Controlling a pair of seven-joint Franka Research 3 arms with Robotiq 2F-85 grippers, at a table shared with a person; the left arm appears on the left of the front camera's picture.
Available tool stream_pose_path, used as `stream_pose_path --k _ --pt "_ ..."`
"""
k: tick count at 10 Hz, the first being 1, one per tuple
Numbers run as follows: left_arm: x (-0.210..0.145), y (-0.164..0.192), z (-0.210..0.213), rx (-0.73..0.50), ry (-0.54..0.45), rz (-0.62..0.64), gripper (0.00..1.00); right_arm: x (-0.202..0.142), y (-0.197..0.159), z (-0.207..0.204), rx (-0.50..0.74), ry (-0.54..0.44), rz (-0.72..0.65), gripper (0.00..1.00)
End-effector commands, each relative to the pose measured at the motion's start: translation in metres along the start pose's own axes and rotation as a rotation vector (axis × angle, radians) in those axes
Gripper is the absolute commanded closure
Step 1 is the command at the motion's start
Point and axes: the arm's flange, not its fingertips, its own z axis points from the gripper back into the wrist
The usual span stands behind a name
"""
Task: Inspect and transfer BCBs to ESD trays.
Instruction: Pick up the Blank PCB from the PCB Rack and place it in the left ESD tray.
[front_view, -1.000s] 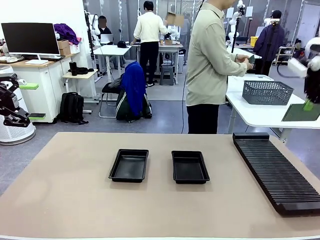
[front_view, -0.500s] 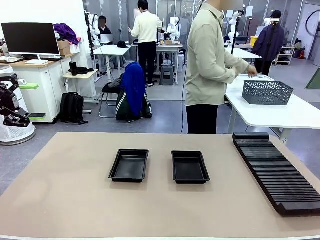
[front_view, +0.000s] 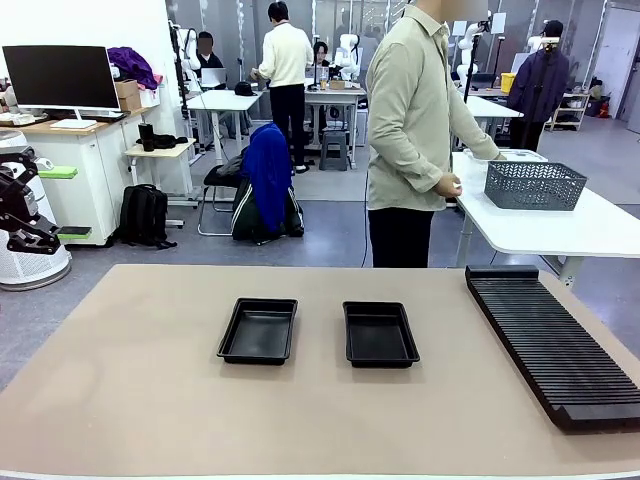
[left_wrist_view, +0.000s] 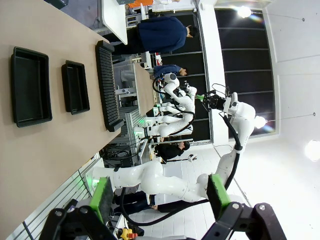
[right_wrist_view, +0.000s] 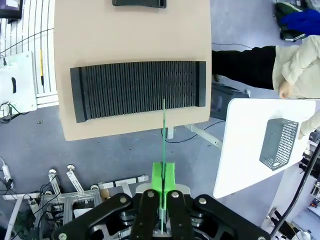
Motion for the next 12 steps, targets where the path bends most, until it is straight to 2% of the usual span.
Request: stream_pose_path --k 1,11,12 --pt "-0.0008 -0.0001 0.0006 -0.001 -0.002 0.000 0.00 0.0008 0.0002 -0.0025 0.005 0.001 0.001 1.00" --pt "-0.0008 -0.0001 0.0006 -0.001 -0.002 0.000 0.00 0.0008 0.0002 -0.0025 0.005 0.001 0.001 1.00" --pt "-0.0008 -0.0001 0.0006 -0.001 -0.002 0.000 0.00 -0.0004 0.0000 -0.0006 0.001 -0.001 0.000 0.98"
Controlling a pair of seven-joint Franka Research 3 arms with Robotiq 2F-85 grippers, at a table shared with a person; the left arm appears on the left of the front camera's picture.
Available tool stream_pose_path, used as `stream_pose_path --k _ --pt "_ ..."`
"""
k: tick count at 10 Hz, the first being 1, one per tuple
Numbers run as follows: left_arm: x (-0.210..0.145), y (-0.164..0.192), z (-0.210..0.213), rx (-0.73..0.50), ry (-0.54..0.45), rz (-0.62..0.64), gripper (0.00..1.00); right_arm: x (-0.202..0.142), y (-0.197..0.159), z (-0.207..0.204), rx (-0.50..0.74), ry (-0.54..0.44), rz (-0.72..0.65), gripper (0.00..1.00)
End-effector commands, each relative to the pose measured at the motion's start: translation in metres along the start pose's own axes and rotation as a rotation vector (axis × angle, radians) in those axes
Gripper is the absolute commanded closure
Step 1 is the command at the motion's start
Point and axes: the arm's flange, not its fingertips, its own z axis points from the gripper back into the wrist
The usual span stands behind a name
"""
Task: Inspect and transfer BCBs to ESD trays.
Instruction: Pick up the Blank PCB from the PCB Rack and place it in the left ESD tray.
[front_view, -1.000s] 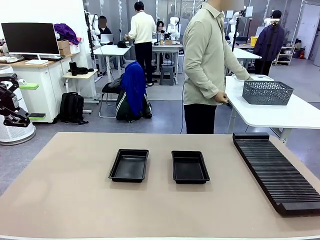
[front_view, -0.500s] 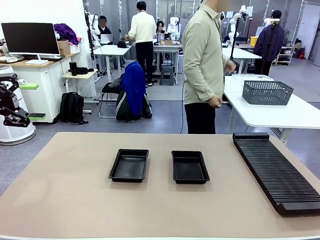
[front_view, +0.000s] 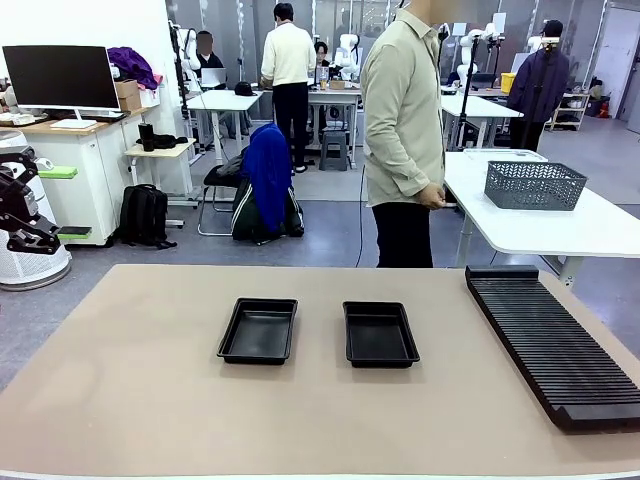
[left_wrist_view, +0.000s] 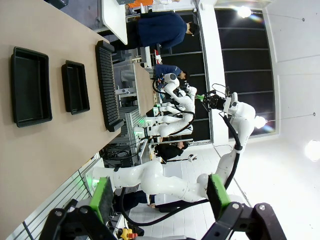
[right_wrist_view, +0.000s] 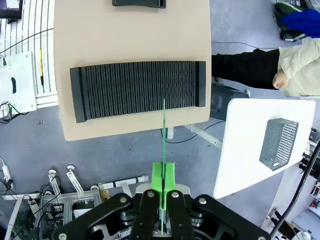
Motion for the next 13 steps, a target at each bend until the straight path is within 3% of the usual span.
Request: stream_pose_path --k 1,6,10,13 --pt "-0.001 0.000 0.001 -0.001 -0.002 0.000 0.00 0.005 -0.010 -0.007 0.003 -0.043 -0.045 0.98" --pt "-0.001 0.000 0.001 -0.001 -0.002 0.000 0.00 0.085 -0.050 -0.050 0.120 -0.170 -0.244 0.98" --pt "-0.001 0.000 0.001 -0.001 -0.002 0.000 0.00 0.148 -0.050 -0.101 0.217 -0.317 -0.452 0.98" --pt "-0.001 0.000 0.001 -0.001 -0.002 0.000 0.00 0.192 -0.040 -0.146 0.304 -0.358 -0.654 0.98"
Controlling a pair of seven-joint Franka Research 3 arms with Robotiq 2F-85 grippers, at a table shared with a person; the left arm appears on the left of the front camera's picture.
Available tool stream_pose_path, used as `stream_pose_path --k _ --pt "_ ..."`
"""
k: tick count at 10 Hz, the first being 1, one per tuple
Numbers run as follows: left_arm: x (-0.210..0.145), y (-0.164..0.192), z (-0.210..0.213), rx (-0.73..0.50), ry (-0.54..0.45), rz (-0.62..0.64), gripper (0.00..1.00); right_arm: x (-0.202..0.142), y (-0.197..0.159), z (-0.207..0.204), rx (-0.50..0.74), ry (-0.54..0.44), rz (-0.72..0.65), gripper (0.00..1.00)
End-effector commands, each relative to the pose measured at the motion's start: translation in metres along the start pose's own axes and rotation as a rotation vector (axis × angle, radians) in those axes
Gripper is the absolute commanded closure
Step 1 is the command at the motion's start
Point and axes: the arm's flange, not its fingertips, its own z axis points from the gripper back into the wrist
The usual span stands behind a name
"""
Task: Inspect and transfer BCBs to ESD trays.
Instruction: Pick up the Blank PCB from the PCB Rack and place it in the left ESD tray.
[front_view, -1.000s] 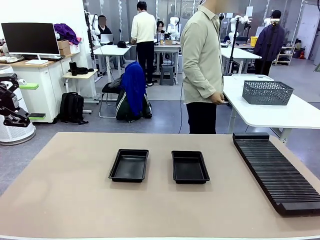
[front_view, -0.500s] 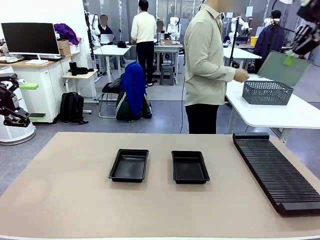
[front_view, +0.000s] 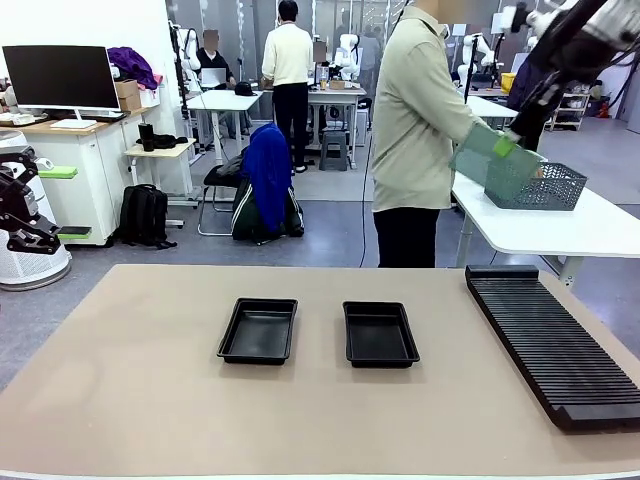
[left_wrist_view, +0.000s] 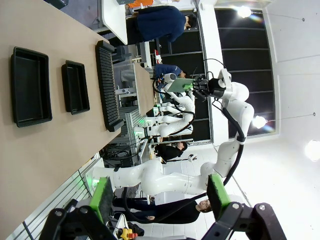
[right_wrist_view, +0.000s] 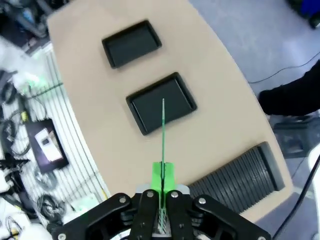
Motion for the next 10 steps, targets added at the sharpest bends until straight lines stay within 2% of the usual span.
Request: stream_pose_path --k 1,6,10 --pt "-0.001 0.000 0.001 -0.002 -0.003 0.000 0.00 0.007 0.013 -0.033 0.016 -0.081 -0.143 0.98" --pt "-0.001 0.000 0.001 -0.002 -0.003 0.000 0.00 0.009 0.036 -0.114 0.121 -0.145 -0.448 0.98" --pt "-0.001 0.000 0.001 -0.002 -0.003 0.000 0.00 0.035 0.053 -0.171 0.238 -0.179 -0.584 0.98"
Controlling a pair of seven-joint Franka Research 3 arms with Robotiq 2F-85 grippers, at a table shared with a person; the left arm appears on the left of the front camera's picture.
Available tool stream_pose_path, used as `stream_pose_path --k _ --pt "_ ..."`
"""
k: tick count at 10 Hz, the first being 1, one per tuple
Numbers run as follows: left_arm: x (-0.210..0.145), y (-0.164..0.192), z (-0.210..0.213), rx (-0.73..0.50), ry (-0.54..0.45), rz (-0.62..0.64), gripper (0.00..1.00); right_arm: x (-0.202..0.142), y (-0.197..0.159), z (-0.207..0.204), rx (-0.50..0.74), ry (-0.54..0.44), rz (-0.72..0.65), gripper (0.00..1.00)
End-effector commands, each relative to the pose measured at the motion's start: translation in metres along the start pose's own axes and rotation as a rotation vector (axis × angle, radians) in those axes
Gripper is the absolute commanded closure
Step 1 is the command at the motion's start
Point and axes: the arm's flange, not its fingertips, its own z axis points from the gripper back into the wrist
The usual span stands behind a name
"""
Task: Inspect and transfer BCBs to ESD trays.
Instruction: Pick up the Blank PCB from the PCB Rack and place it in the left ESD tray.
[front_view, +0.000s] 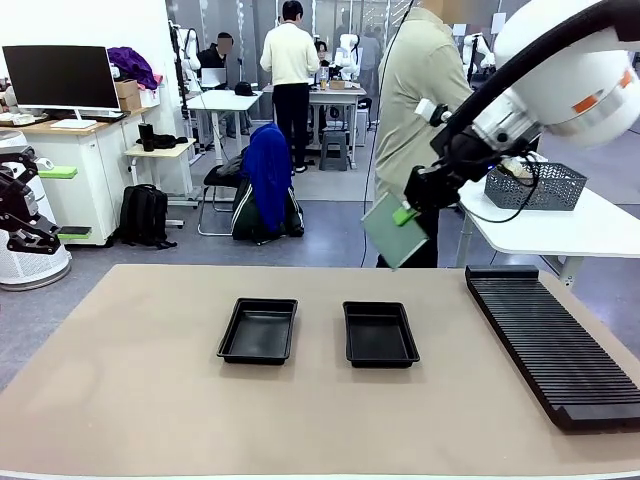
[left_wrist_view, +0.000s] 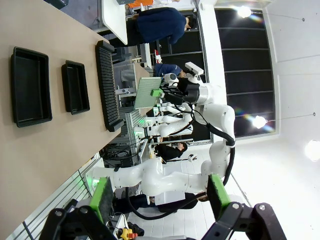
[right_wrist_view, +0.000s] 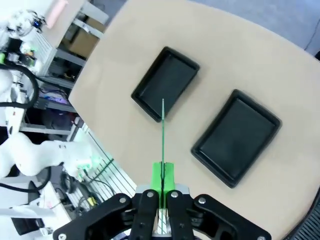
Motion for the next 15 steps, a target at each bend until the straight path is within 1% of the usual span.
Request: stream_pose_path --k 1,2,5,8,9,11,13,15 --pt "-0.001 0.000 0.001 -0.002 -0.003 0.000 0.00 0.008 0.006 -0.030 0.053 -0.050 -0.099 0.98" --pt "-0.001 0.000 0.001 -0.002 -0.003 0.000 0.00 0.011 0.008 -0.045 0.080 -0.056 -0.124 0.98" --pt "-0.001 0.000 0.001 -0.002 -0.003 0.000 0.00 0.019 0.009 -0.086 0.105 -0.059 -0.195 0.98" --pt "-0.001 0.000 0.001 -0.002 -0.003 0.000 0.00 0.029 0.016 -0.130 0.133 -0.006 -0.259 0.98" --pt "-0.001 0.000 0.001 -0.002 -0.003 0.000 0.00 0.032 0.018 -0.144 0.122 0.018 -0.308 0.98" --pt "-0.001 0.000 0.001 -0.002 -0.003 0.000 0.00 0.034 0.021 -0.172 0.143 0.058 -0.332 0.98" --pt "-0.001 0.000 0.001 -0.002 -0.003 0.000 0.00 0.037 0.023 -0.198 0.150 0.076 -0.371 0.98" --pt "-0.001 0.000 0.001 -0.002 -0.003 0.000 0.00 0.036 0.026 -0.223 0.126 0.043 -0.383 0.98"
